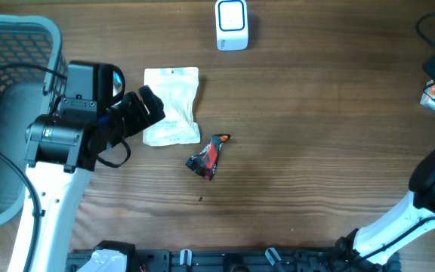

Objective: Scan the item barcode
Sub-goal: 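Hold the right gripper open at the table's right edge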

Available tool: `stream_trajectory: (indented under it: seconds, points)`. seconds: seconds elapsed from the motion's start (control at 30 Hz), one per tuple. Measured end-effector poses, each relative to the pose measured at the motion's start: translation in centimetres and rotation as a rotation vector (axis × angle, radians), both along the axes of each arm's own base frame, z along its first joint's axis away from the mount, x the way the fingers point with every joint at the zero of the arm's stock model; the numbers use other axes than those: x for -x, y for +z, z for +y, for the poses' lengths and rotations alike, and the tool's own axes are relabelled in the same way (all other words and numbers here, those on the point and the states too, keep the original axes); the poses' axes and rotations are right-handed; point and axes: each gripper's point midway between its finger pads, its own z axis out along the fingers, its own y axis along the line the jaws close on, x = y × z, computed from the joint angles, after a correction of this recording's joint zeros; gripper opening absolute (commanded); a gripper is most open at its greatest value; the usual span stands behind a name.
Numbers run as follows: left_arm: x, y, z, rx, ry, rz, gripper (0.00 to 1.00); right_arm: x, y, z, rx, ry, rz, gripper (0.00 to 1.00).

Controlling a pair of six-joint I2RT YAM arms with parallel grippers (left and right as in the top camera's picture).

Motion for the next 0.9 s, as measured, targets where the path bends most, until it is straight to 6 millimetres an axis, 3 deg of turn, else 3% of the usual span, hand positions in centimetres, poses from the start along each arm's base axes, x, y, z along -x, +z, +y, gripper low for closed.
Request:
stream_trajectory:
  seconds: [0.1, 0.3, 0.9]
  points:
    - [0.0, 0.0, 0.0, 0.0, 0.0, 0.0, 1.0, 0.0, -2.3, 0.2, -0.008, -0.003, 0.047, 0.05]
    - [0.0, 0.0, 0.0, 0.0, 0.0, 0.0, 1.0, 2.0, -7.7, -1.0, 0.014, -0.069, 0.194, 0.05]
    - [0.0, 0.0, 0.0, 0.0, 0.0, 0.0, 1.0, 5.3, -8.3, -3.4, 0.16, -0.118, 0.373, 0.05]
